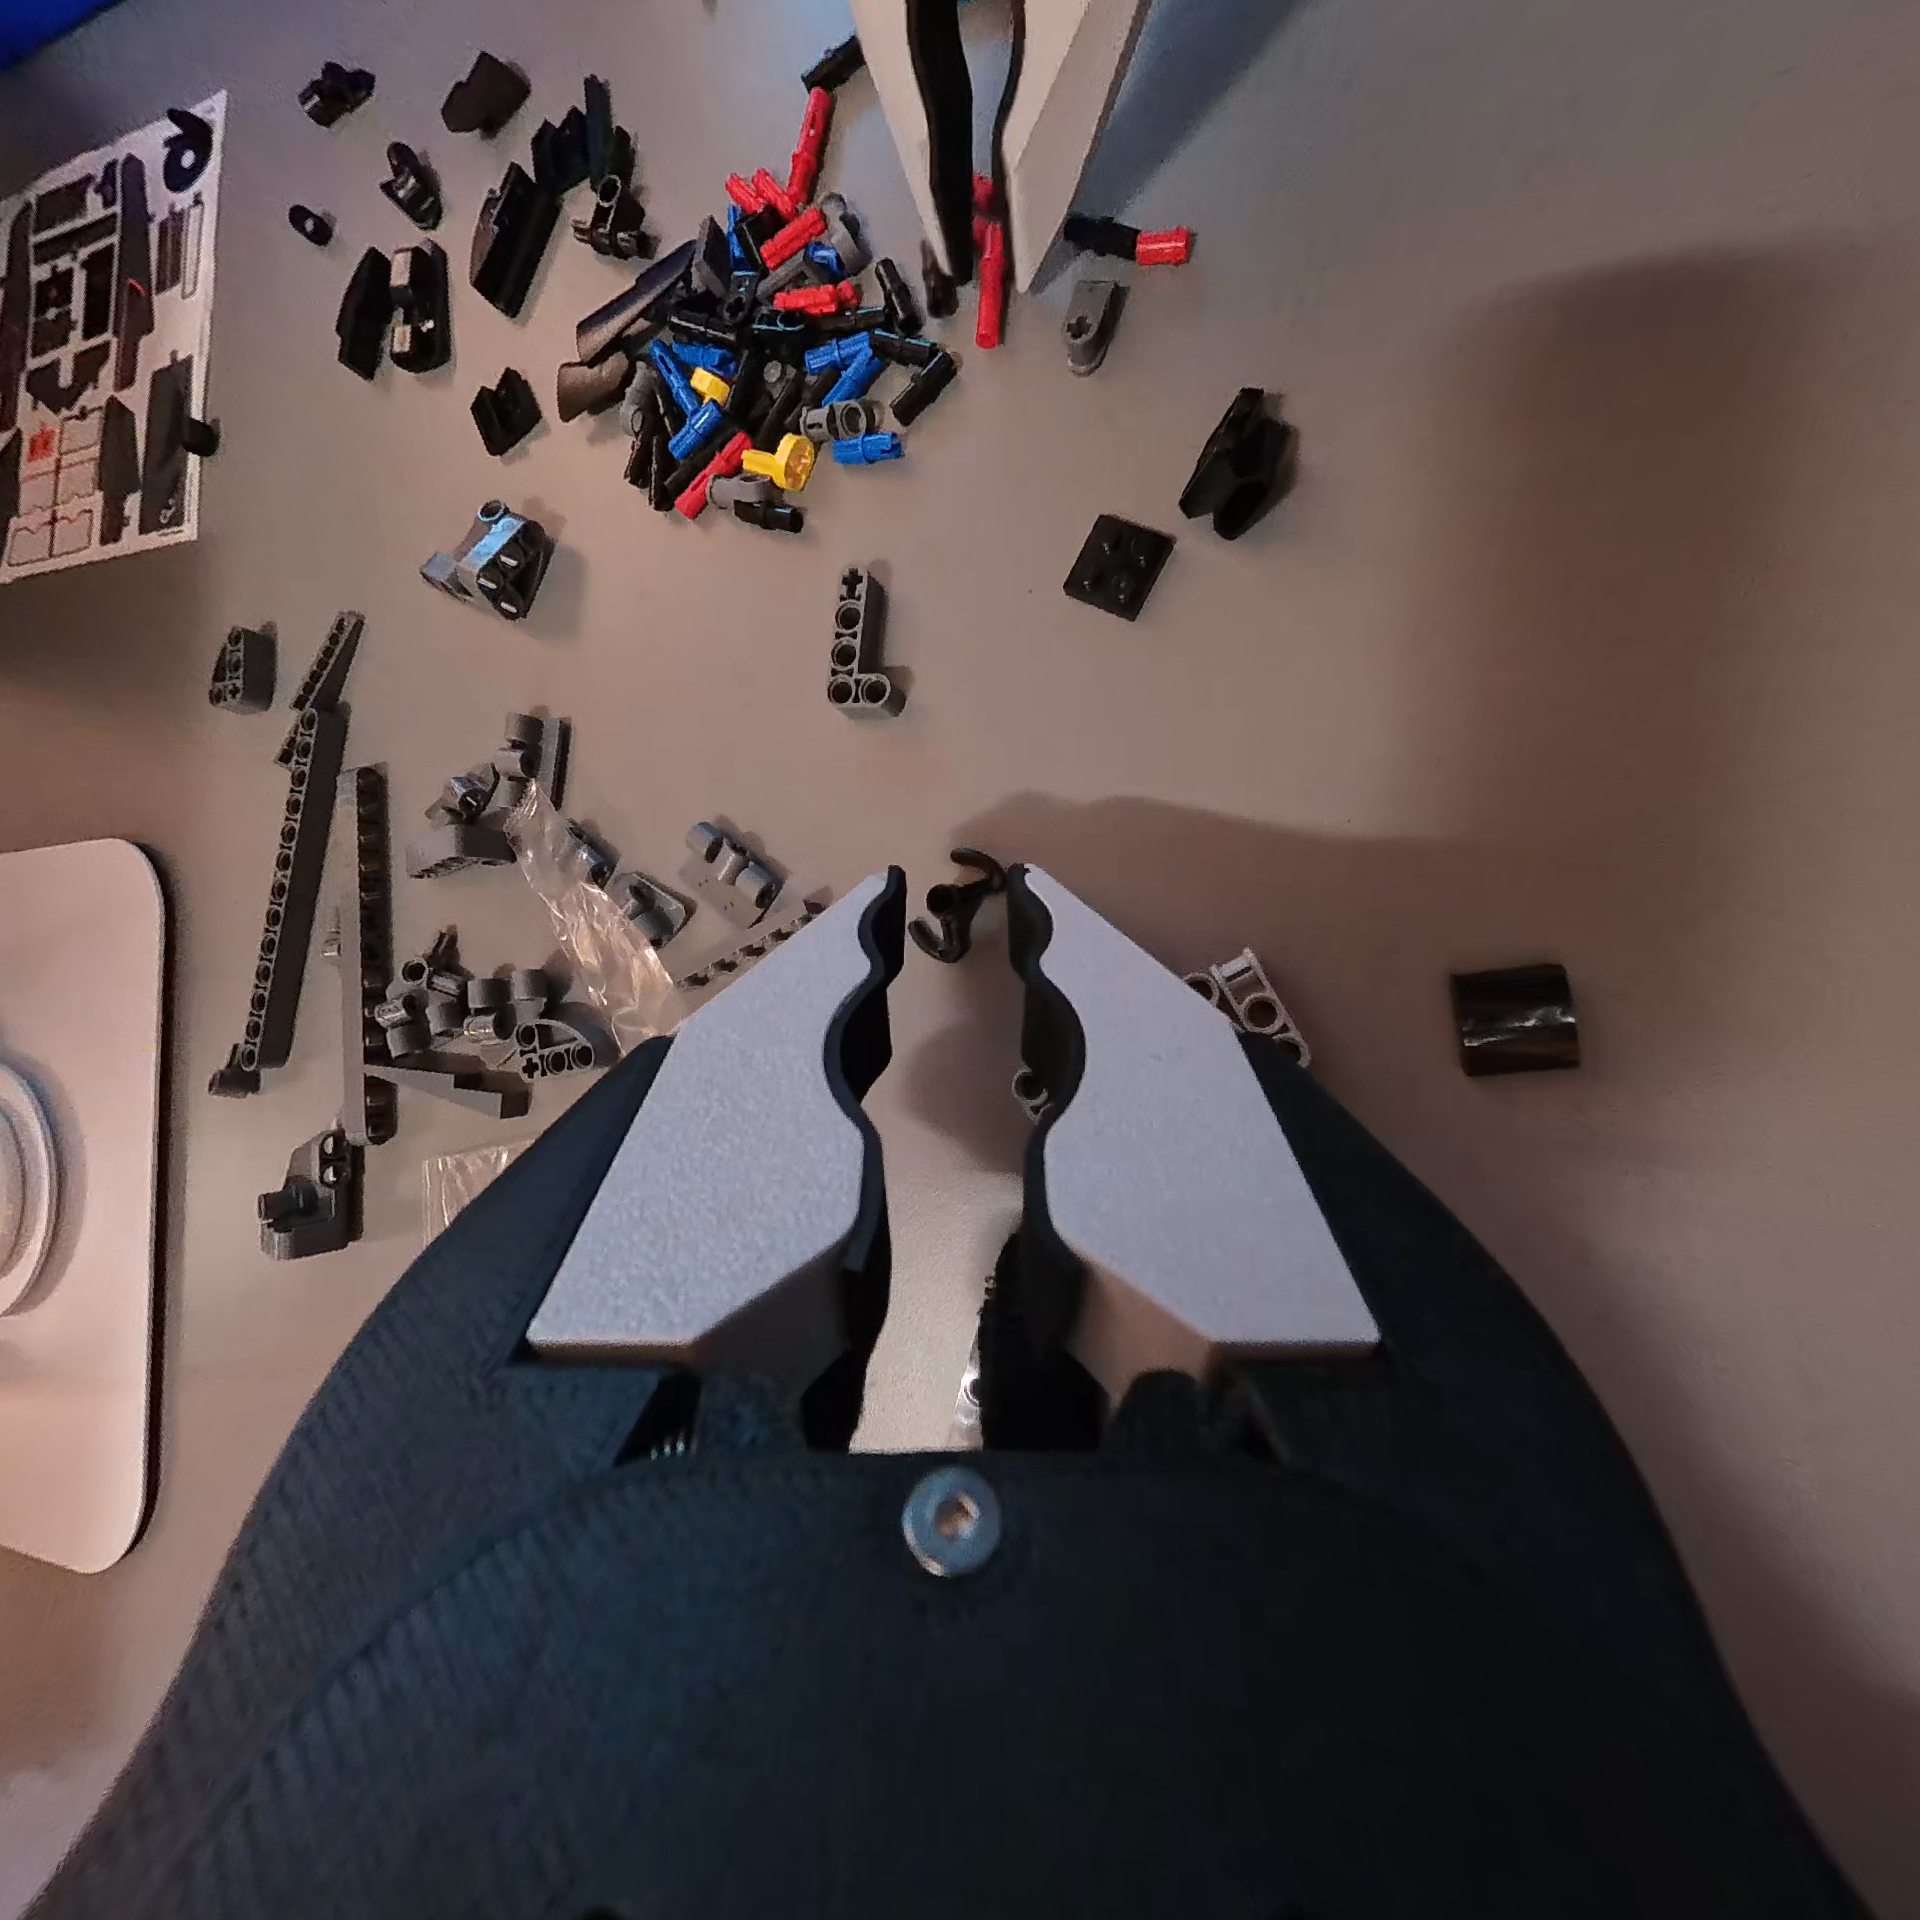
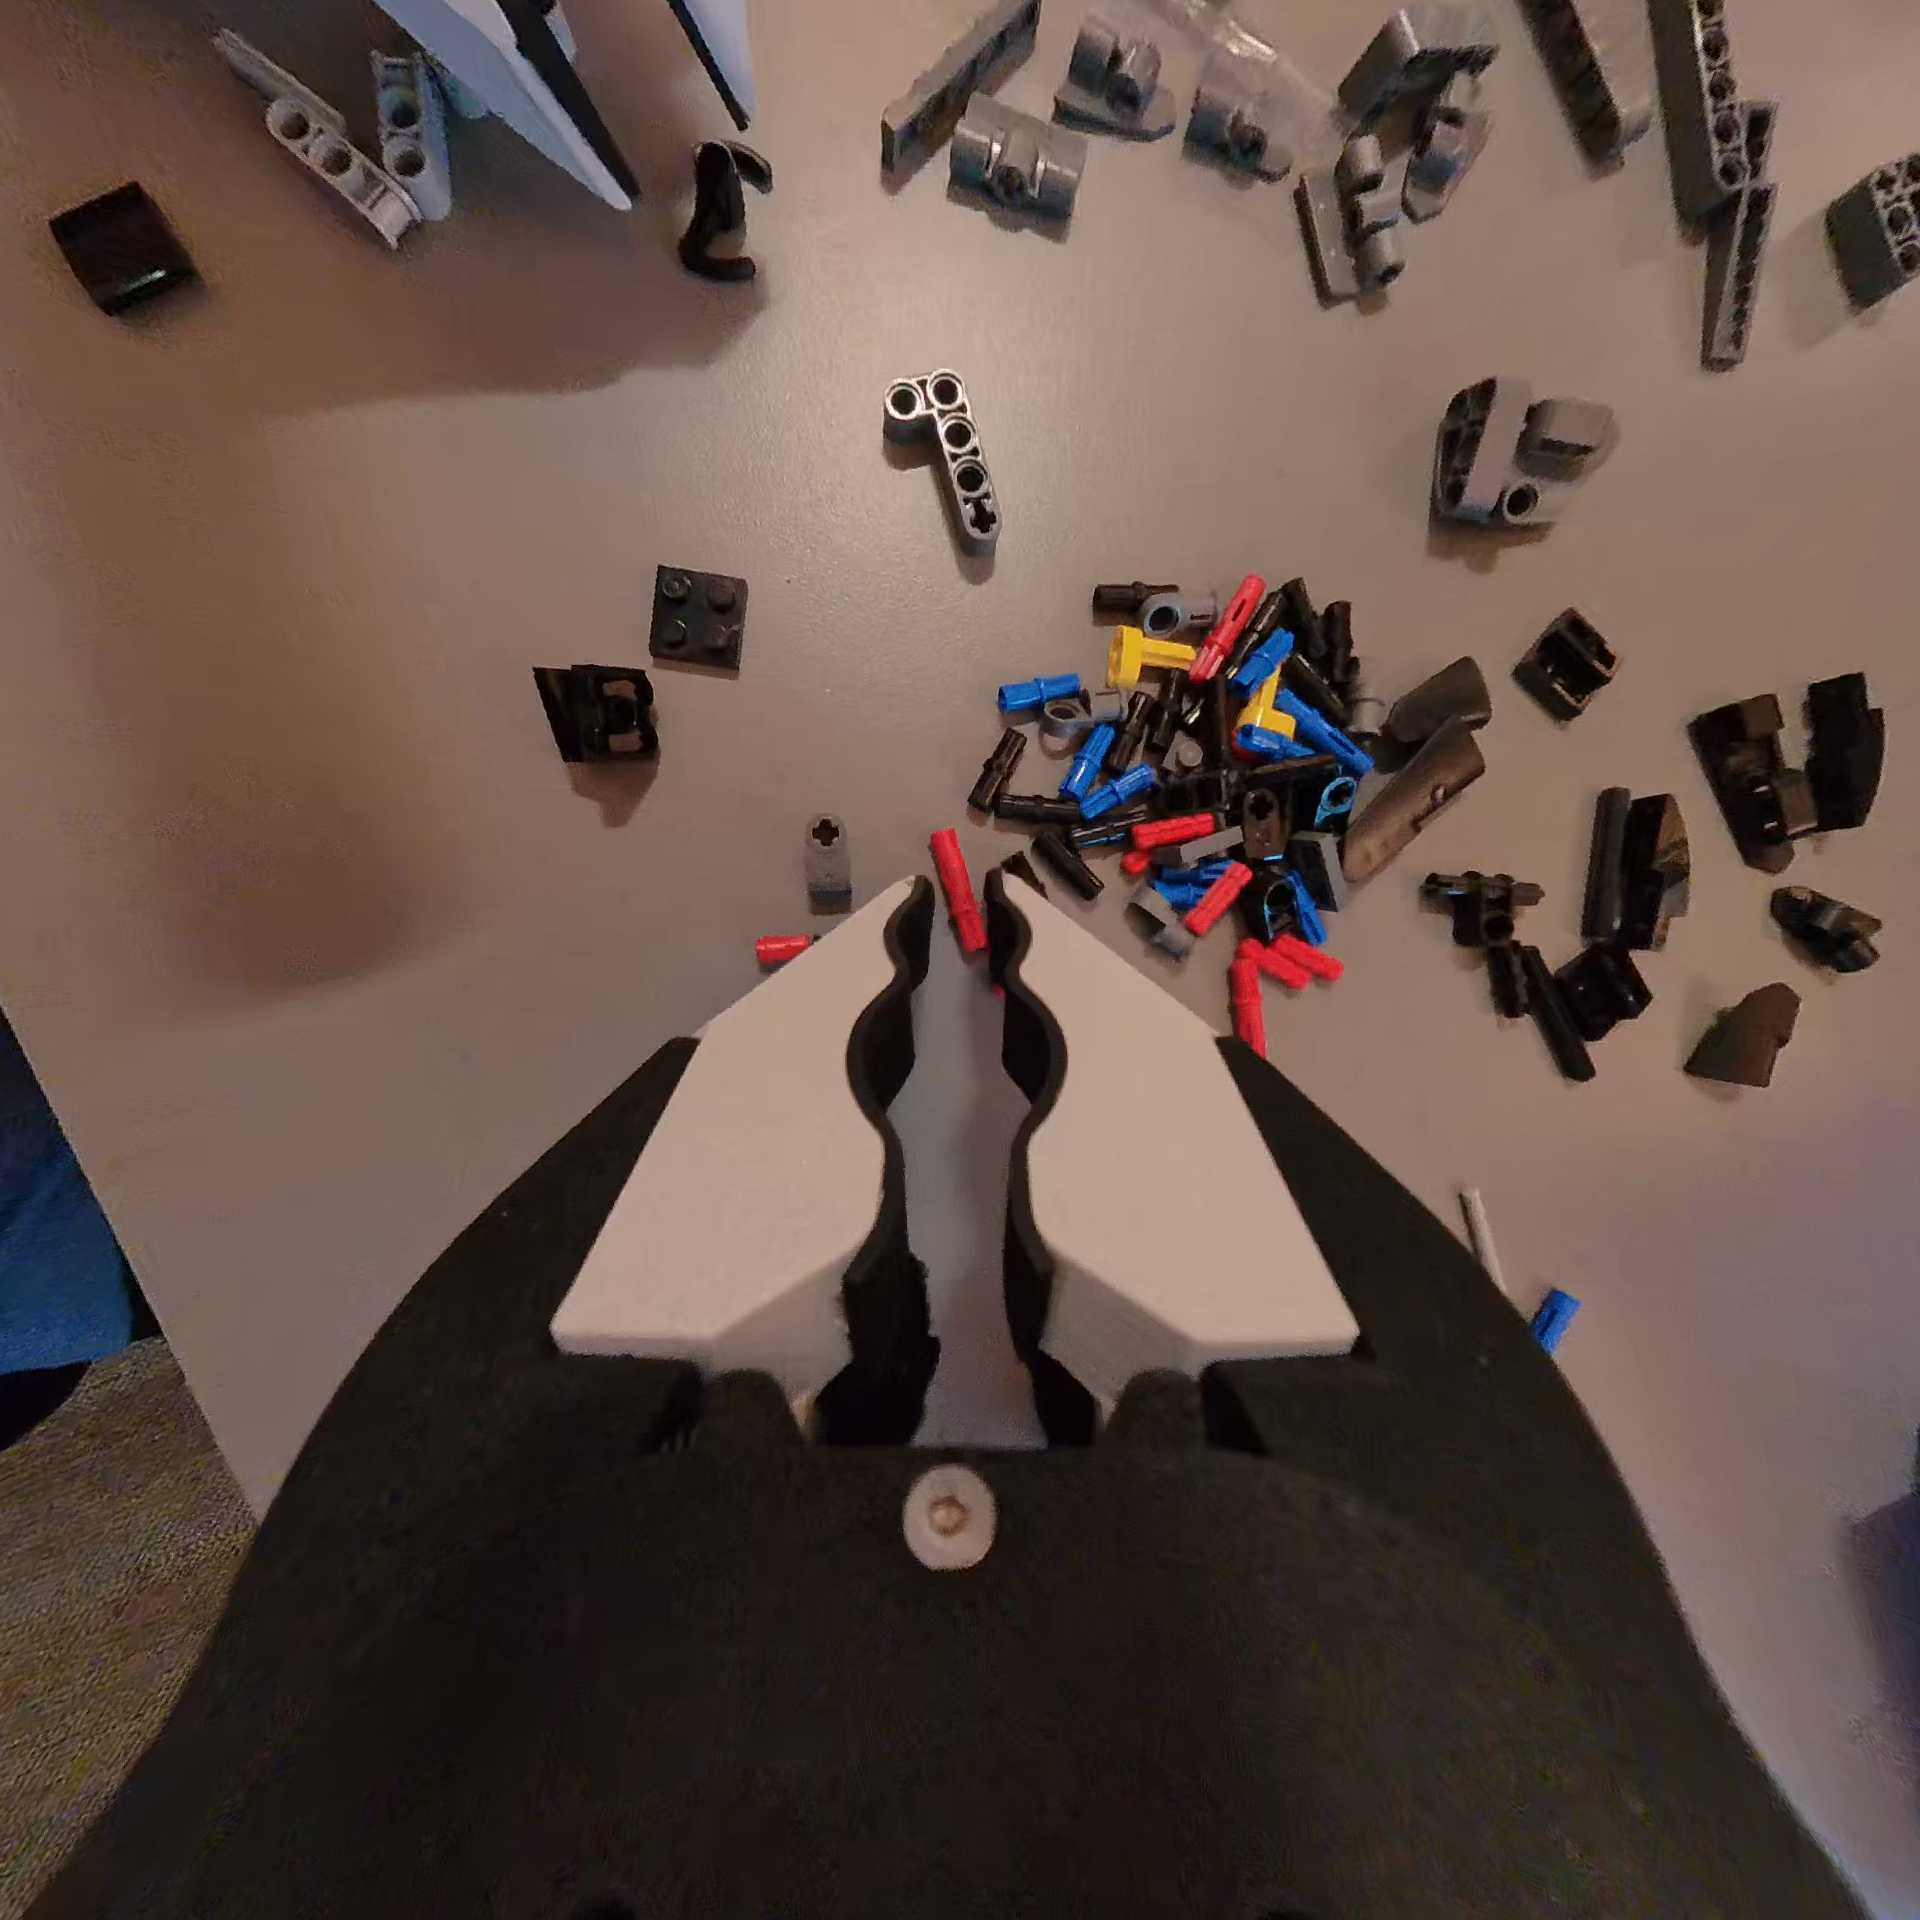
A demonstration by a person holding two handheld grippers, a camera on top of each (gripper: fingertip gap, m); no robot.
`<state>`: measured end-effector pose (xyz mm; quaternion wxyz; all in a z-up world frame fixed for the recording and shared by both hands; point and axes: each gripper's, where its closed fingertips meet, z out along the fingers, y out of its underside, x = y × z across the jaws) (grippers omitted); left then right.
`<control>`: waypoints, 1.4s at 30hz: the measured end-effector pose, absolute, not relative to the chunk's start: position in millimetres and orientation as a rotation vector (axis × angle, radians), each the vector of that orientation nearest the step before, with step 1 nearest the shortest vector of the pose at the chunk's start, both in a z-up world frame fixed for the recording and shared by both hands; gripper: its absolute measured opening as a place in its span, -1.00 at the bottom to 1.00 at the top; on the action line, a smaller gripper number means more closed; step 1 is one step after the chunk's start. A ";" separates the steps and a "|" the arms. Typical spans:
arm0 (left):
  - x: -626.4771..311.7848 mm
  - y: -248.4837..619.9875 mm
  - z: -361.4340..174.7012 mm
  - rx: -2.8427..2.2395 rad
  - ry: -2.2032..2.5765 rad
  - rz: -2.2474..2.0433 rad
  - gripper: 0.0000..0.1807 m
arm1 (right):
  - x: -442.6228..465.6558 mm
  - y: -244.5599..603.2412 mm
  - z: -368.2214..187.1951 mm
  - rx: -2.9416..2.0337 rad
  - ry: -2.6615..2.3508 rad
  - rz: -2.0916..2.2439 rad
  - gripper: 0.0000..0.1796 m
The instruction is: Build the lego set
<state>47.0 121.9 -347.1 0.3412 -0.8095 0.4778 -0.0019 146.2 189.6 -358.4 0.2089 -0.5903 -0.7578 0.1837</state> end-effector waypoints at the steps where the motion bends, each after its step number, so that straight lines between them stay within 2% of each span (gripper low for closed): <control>1: 47.4 122.1 -346.8 -2.105 1.244 -0.004 -0.80 | 145.7 190.0 -358.6 -1.640 -2.109 0.510 -0.93; 10: 46.2 128.6 -330.8 -2.056 1.187 0.020 -0.80 | 134.2 190.5 -348.1 -1.647 -2.029 0.662 -0.99; 15: 45.5 136.9 -297.2 -1.957 1.056 0.008 -0.81 | 100.0 174.3 -274.2 -1.501 -1.778 1.042 -0.99; 19: 39.8 146.2 -255.0 -1.843 0.831 -0.099 -0.73 | 67.9 154.5 -215.1 -1.341 -1.629 1.290 -0.99; 27: 12.4 146.2 -183.1 -1.571 0.690 0.139 -0.64 | 12.3 135.6 -144.7 -1.209 -1.374 1.715 -1.00; 31: 3.6 144.2 -149.0 -1.464 0.663 0.233 -0.65 | -1.2 131.0 -123.1 -1.157 -1.281 1.878 -1.00; 42: 3.4 147.2 -116.1 -1.319 0.658 0.412 -0.68 | -6.8 137.2 -100.9 -1.127 -1.099 2.054 -1.00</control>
